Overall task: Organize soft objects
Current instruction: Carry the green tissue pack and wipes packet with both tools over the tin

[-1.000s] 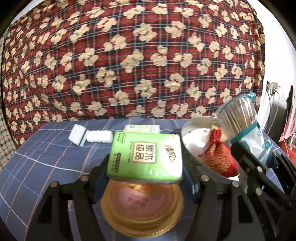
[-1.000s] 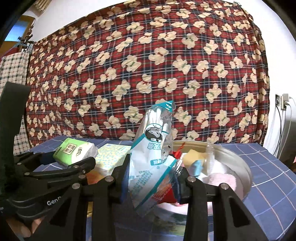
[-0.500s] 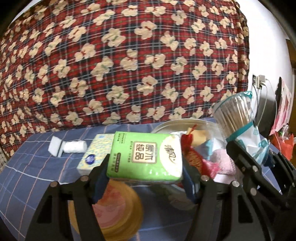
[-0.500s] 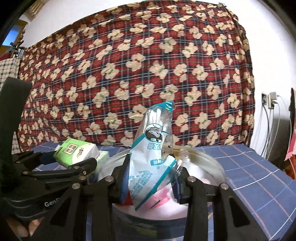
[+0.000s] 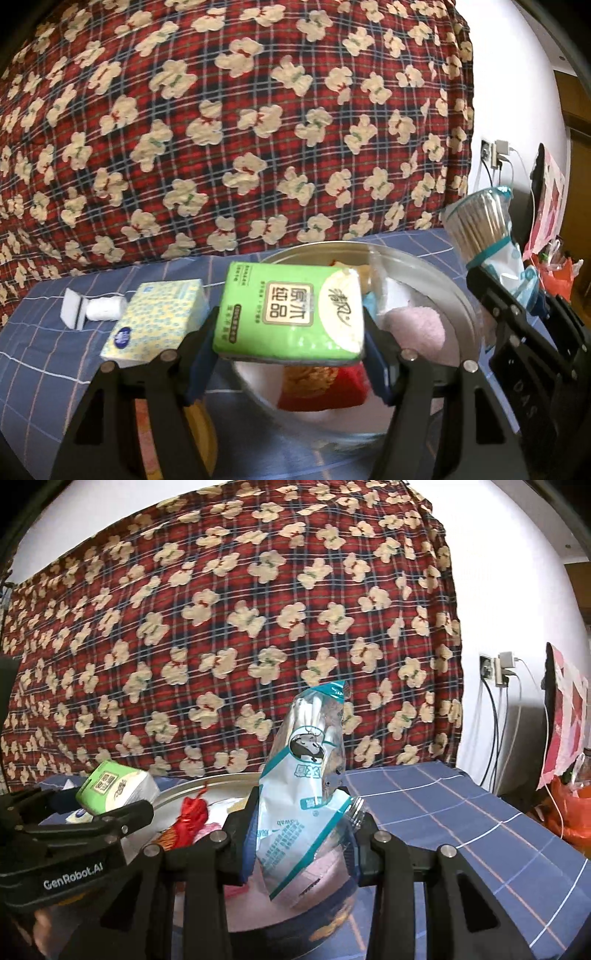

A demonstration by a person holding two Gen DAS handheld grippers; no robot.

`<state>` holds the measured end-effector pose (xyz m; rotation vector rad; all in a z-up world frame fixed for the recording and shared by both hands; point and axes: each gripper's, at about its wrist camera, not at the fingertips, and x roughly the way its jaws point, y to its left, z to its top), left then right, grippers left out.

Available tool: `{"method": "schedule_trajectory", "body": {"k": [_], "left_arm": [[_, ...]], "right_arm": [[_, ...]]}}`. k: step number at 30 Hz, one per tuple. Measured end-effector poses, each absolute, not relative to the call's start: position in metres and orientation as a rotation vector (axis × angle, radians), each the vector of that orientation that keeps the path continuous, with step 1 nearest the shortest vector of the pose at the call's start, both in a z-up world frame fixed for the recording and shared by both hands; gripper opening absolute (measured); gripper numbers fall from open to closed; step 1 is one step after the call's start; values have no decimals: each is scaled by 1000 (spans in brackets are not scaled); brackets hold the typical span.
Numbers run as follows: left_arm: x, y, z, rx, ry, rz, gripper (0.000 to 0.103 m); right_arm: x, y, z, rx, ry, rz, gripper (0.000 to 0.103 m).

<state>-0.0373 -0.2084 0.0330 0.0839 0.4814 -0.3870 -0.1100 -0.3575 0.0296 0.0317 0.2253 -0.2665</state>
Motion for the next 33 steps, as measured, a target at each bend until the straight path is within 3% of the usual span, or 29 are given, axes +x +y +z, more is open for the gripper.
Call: {"method": "schedule_trajectory", "body": {"k": [33], "left_arm": [[19,-265,19,49,588,-394,68]], "right_arm": [[-30,-400,29,-57,345,-320,41]]}}
